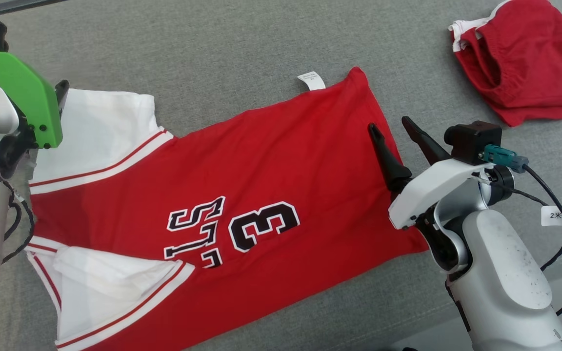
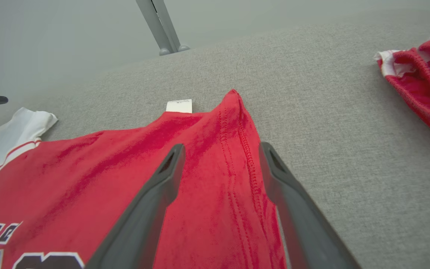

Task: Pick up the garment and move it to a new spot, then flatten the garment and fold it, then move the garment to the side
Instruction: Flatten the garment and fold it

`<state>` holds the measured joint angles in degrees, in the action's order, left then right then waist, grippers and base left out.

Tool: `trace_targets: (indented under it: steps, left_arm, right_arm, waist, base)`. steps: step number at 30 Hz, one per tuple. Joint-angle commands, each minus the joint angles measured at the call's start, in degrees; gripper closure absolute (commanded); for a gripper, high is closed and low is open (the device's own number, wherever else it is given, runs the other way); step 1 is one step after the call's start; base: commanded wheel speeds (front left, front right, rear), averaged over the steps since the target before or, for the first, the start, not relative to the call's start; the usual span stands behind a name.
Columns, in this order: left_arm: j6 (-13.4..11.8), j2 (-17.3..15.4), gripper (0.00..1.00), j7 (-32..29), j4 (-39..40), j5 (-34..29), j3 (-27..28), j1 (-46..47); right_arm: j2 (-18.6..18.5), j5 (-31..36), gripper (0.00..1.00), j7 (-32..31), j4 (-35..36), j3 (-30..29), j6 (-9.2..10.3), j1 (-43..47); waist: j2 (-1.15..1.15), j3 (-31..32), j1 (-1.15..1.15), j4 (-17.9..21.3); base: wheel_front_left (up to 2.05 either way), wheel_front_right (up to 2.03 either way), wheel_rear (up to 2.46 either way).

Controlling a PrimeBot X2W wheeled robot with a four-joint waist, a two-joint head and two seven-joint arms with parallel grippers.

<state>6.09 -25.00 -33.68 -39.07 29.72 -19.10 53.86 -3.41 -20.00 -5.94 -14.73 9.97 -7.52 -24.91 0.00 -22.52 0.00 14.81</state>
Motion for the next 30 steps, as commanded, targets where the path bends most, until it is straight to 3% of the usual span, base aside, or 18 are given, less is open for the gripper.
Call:
trace_targets:
  steps: [1, 9, 10, 11, 12, 13, 14, 15, 22, 30]
  left_arm:
    - [-0.28, -0.82, 0.00, -0.40, -0.70, -0.36, -0.25, 0.88]
    - [-2.45, -2.39, 0.00, -1.74, -4.81, -0.16, 0.24, 0.84]
    - [-2.34, -2.47, 0.04, -2.25, -5.15, 0.16, 0.25, 0.63]
    - [-1.99, -2.29, 0.35, -2.95, -5.53, 0.84, 0.30, 0.30]
    - [-1.70, -2.10, 0.56, -3.38, -5.60, 1.16, 0.28, 0.06]
    - [-1.45, -1.89, 0.68, -3.88, -5.52, 1.50, 0.24, -0.19]
    - [-1.23, -1.69, 0.91, -4.13, -5.33, 1.80, 0.14, -0.34]
    - [-1.04, -1.52, 1.00, -4.23, -4.95, 2.13, 0.05, -0.39]
    - [0.12, 0.54, 1.00, -0.68, -1.69, 4.14, -0.05, 0.28]
    - [0.99, 3.37, 1.00, 6.65, 4.20, 7.39, 0.55, 0.57]
  right_arm:
    - [-0.20, -0.27, 0.00, 0.52, -0.35, 0.23, 0.08, -1.05]
    - [-0.43, -1.00, 0.00, 1.31, -1.81, 1.36, 0.08, -2.85]
    - [-0.45, -1.00, 0.00, 1.37, -1.87, 1.44, 0.08, -2.97]
    - [-0.55, -1.03, 0.00, 1.40, -1.95, 1.50, 0.08, -3.04]
    - [-0.69, -1.05, 0.00, 1.42, -2.02, 1.53, 0.08, -3.21]
    - [-0.93, -0.96, 0.00, 1.38, -2.09, 1.55, 0.08, -3.55]
    - [-1.14, -0.77, 0.00, 1.27, -2.19, 1.55, 0.08, -3.90]
    - [-1.43, -0.46, 0.00, 1.05, -2.32, 1.61, 0.08, -4.40]
    - [-3.91, 1.59, 0.00, -0.99, -6.23, 2.76, 0.08, -10.20]
    - [-9.17, 4.93, 0.00, -4.76, -17.64, 4.84, 0.09, -19.14]
  waist:
    - [0.00, -1.94, 0.00, 2.20]
    - [0.00, -2.43, 0.00, 3.73]
    - [0.00, -2.44, 0.00, 3.81]
    - [0.00, -2.44, 0.00, 3.85]
    - [0.00, -2.42, 0.00, 3.81]
    - [0.00, -2.39, 0.00, 3.73]
    - [0.00, -2.35, 0.00, 3.57]
    - [0.00, -2.30, 0.00, 3.30]
    - [0.00, -0.96, 0.00, -0.07]
    - [0.00, 0.66, 0.00, -6.86]
  base:
    - [0.00, 0.00, 0.00]
    - [0.00, 0.00, 0.00]
    - [0.00, 0.00, 0.00]
    - [0.00, 0.00, 0.00]
    - [0.00, 0.00, 0.00]
    - [0.00, 0.00, 0.00]
    - [0.00, 0.00, 0.00]
    - [0.00, 0.00, 0.00]
    - [0.00, 0.00, 0.00]
    - [0.00, 0.00, 0.00]
